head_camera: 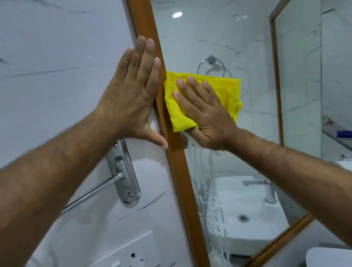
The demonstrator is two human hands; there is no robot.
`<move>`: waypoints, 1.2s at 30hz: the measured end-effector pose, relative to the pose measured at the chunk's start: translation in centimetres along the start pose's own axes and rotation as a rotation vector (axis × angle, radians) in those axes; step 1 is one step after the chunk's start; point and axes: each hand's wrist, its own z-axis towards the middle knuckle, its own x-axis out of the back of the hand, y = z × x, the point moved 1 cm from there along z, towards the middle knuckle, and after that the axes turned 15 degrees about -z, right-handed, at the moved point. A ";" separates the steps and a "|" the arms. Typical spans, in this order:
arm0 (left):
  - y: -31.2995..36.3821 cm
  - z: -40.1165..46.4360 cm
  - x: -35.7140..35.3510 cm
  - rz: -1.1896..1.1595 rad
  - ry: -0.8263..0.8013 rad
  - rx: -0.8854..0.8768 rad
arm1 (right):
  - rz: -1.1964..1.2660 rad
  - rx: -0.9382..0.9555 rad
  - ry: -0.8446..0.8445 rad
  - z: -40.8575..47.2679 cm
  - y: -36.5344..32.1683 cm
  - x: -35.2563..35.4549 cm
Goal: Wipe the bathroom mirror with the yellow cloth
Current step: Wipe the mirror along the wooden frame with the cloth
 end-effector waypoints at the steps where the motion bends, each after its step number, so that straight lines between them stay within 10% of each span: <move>1: 0.2 -0.1 -0.2 0.000 0.000 0.007 | -0.019 -0.009 0.014 -0.3 -0.3 -0.3; 21: 8.5 -6.0 -4.0 0.052 -0.291 0.259 | -0.007 0.079 -0.123 -10.0 -4.1 -0.7; 36: 13.8 -11.7 -12.3 -0.166 0.103 0.226 | 0.001 0.029 -0.072 -14.4 -6.9 -1.9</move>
